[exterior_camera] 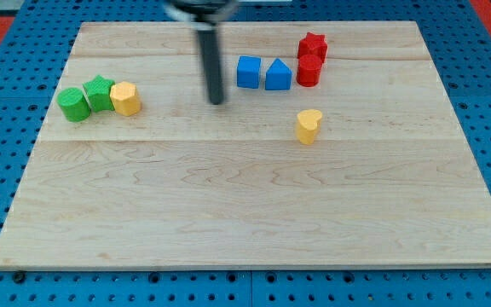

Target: Push the yellow heart into the yellow hexagon

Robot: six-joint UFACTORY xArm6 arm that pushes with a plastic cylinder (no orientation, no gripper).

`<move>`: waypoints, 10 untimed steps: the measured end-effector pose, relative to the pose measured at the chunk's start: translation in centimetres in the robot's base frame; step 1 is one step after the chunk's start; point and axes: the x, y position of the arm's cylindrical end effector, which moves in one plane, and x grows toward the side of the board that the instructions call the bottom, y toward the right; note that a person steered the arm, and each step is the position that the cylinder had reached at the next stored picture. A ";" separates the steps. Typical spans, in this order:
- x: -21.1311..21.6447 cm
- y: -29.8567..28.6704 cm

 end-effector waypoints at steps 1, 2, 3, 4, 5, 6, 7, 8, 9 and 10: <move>0.7 13.2; 6.5 12.3; 6.5 -0.6; 4.5 -12.9; 9.7 -9.2; 10.3 0.6; 5.0 4.7; 2.9 -0.5; 3.7 -12.7; 5.6 -14.9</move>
